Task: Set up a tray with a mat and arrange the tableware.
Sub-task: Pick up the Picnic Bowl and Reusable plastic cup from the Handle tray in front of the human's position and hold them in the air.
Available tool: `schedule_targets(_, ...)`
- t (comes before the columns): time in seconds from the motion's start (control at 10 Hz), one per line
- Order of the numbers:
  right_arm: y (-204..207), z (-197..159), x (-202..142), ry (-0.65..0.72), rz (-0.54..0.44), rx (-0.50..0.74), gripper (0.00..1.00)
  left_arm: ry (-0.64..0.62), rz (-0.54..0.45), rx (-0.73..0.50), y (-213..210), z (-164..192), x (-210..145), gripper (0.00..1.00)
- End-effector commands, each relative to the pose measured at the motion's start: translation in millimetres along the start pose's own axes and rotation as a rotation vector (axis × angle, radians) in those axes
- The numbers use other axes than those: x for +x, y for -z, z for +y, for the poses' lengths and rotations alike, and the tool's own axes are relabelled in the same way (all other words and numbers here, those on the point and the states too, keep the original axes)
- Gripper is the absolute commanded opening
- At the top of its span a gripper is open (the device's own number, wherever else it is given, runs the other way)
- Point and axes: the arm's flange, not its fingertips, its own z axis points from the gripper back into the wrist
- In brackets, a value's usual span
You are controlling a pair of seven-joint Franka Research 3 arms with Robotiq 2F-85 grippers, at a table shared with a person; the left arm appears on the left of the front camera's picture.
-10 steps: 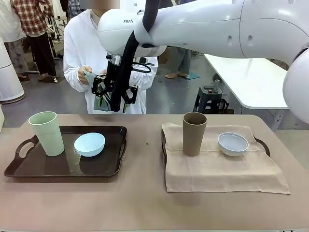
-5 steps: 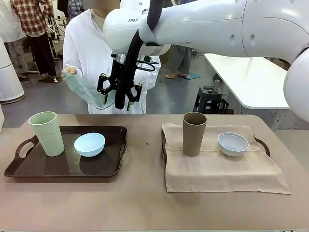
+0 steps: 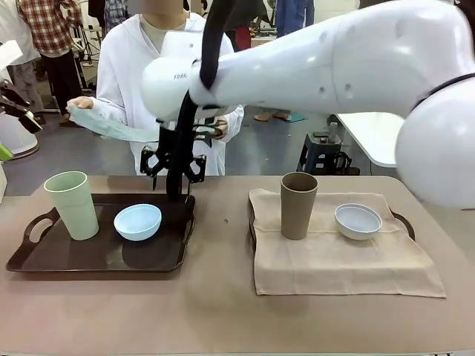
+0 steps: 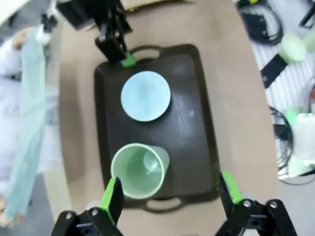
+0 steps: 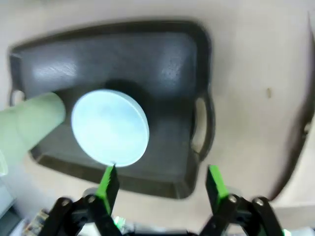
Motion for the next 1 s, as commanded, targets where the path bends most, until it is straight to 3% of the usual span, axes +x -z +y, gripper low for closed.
schedule_targets(0.0, 15, 16, 15, -0.059, 0.018, -0.03, 0.91, 0.028, -0.077, -0.087, 7, 13, -31, 1.0)
schedule_targets(0.1, 24, 17, 16, -0.064, 0.026, -0.029, 0.91, 0.038, -0.093, -0.105, 11, 17, -42, 1.0)
schedule_targets(0.4, 39, 10, 6, -0.044, 0.037, -0.013, 0.91, -0.203, -0.224, -0.14, 7, 32, -61, 1.0)
schedule_targets(0.5, 39, 10, 6, -0.044, 0.037, -0.013, 0.91, -0.037, -0.134, -0.119, 24, 16, -61, 1.0)
schedule_targets(0.9, 39, 10, 6, -0.044, 0.037, -0.013, 0.91, -0.037, -0.134, -0.119, 24, 16, -61, 1.0)
